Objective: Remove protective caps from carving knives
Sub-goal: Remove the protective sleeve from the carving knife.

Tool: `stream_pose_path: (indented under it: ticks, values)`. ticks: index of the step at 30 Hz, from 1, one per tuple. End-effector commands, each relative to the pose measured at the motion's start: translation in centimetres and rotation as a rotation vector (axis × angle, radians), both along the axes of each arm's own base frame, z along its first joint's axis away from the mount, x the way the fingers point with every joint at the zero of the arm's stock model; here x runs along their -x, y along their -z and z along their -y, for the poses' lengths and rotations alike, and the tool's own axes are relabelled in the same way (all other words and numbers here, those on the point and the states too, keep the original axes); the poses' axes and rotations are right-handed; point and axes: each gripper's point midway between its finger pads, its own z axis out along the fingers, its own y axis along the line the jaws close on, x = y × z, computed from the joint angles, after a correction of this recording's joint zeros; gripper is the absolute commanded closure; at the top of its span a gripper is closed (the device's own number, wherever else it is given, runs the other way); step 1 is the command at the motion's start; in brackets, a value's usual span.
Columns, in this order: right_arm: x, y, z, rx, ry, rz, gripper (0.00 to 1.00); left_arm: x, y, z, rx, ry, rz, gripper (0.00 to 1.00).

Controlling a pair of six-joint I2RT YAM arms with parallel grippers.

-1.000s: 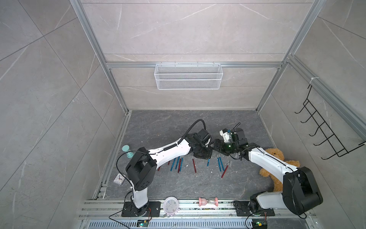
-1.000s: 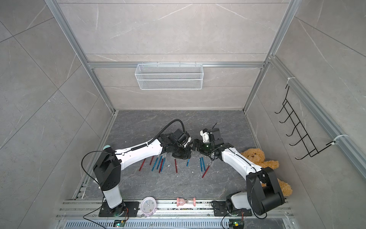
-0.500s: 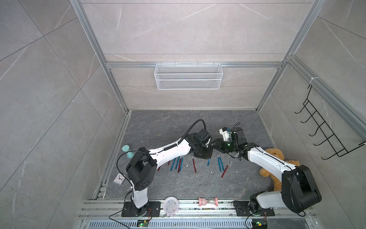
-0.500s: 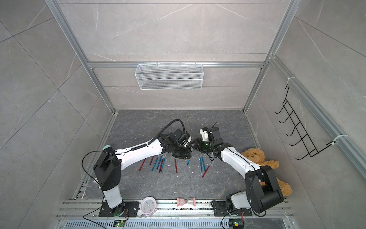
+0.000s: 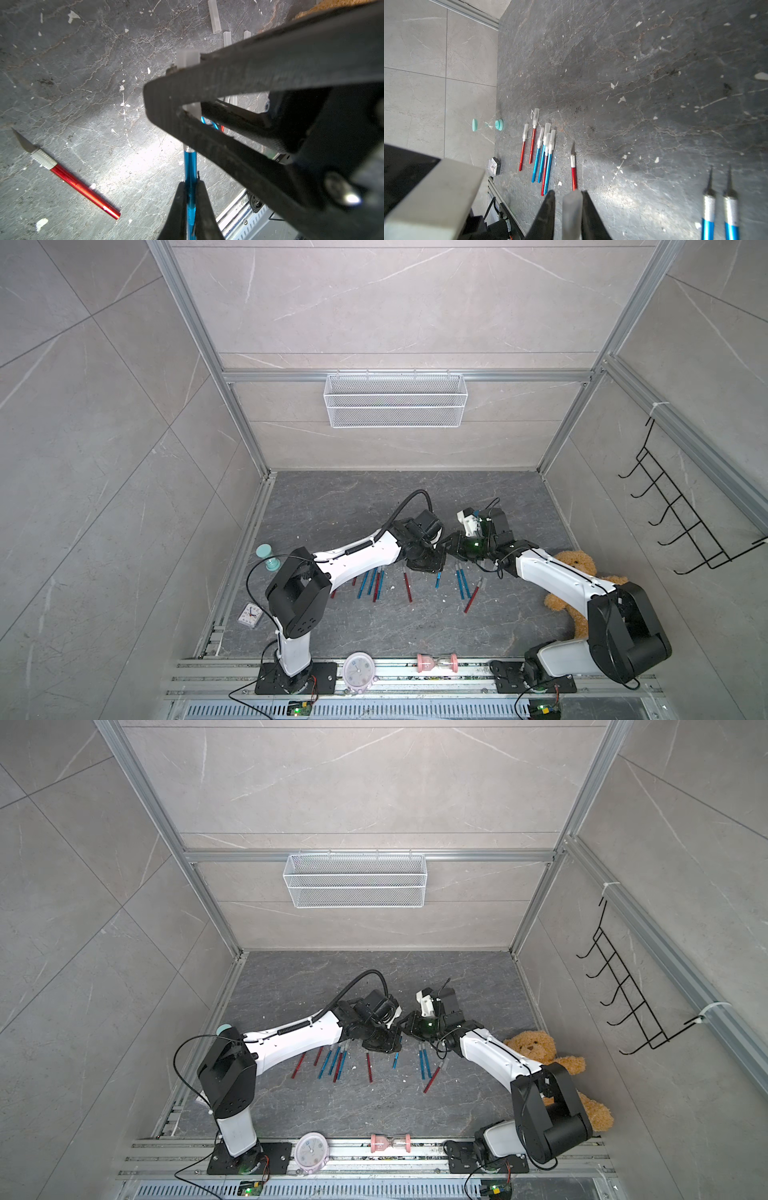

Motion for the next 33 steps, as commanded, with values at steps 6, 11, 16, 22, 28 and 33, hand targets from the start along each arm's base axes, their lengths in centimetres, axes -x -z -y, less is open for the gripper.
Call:
stream_pose_path:
  ticks: [6,11,16,22,28,33]
  values:
    - [0.1,0.9,0.0,0.008,0.026,-0.013,0.87,-0.4,-1.6,1.1,0.05,0.018,0.021,1.0]
    - [0.1,0.9,0.5,0.021,0.051,-0.007,0.91,-0.2,-1.5,1.0,0.043,0.021,0.017,1.0]
    - [-0.2,0.8,0.7,0.025,0.075,0.001,0.97,-0.1,-1.5,0.7,0.038,0.02,0.018,1.0]
    - [-0.7,0.3,0.8,0.025,0.091,0.017,0.98,0.3,-1.2,0.2,0.026,0.02,0.011,1.0]
    - [-1.3,-0.2,0.9,0.025,0.101,0.032,0.99,0.7,-1.1,-0.3,0.018,0.023,0.009,1.0]
    - [-1.7,-0.4,1.0,0.024,0.11,0.036,1.0,0.8,-1.0,-0.6,0.013,0.025,0.007,1.0]
